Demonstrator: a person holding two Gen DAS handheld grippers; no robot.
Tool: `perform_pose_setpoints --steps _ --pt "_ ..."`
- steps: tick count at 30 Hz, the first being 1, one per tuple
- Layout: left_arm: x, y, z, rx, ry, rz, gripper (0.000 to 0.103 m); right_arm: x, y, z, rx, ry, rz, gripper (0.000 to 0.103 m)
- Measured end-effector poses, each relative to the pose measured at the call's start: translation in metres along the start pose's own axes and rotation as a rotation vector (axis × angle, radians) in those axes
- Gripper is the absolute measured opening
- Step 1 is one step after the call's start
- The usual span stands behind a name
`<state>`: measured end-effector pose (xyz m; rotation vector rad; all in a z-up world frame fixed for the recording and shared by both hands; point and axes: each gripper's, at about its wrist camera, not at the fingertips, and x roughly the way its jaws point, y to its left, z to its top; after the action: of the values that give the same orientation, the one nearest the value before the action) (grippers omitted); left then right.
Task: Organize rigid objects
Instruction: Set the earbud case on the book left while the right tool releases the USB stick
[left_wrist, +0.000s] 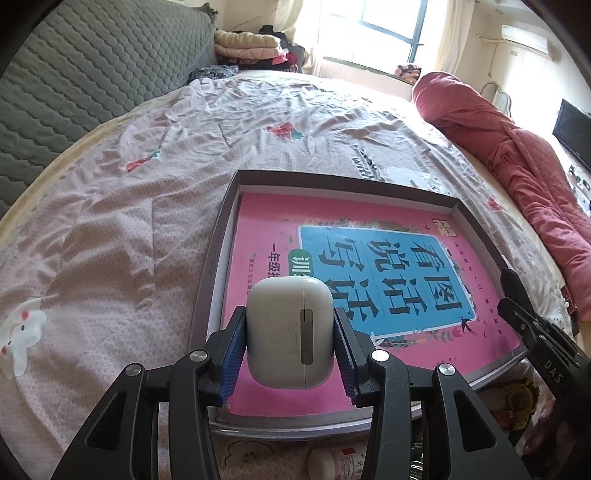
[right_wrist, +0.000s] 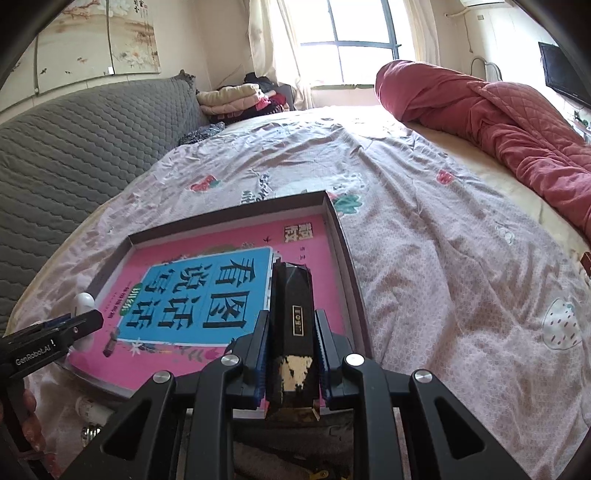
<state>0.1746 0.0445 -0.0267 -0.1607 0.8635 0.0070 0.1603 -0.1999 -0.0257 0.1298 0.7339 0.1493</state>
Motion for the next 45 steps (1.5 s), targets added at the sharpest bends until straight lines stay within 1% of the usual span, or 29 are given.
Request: perform_pose_setpoints --steps 5,13,15,17,26,29,45 --pt "0.006 0.0 -0.001 0.003 0.019 0.008 0.046 0.007 0.001 -0.002 -0.015 0.005 -0.022 0.022" --pt "0.013 -0.001 -0.003 0.015 0.044 0.022 0.046 0.009 0.002 -0.003 -0.032 0.001 -0.001 0.022" --pt "0.017 -0.006 -0.004 0.046 0.06 0.042 0.046 0.009 0.003 -0.004 -0.042 0.004 0.001 0.022" --pt "0.018 -0.009 -0.005 0.07 0.071 0.045 0.046 0.009 0.003 -0.004 -0.047 0.006 -0.002 0.023" --pt "0.017 -0.011 -0.007 0.075 0.075 0.066 0.046 0.009 0.011 -0.009 -0.114 0.011 -0.045 0.023" --pt "0.015 -0.009 -0.008 0.069 0.076 0.066 0.046 0.01 0.017 -0.011 -0.167 0.013 -0.084 0.023" --pt "0.01 -0.009 -0.011 0.064 0.076 0.056 0.048 0.006 0.013 -0.013 -0.165 -0.002 -0.078 0.023"
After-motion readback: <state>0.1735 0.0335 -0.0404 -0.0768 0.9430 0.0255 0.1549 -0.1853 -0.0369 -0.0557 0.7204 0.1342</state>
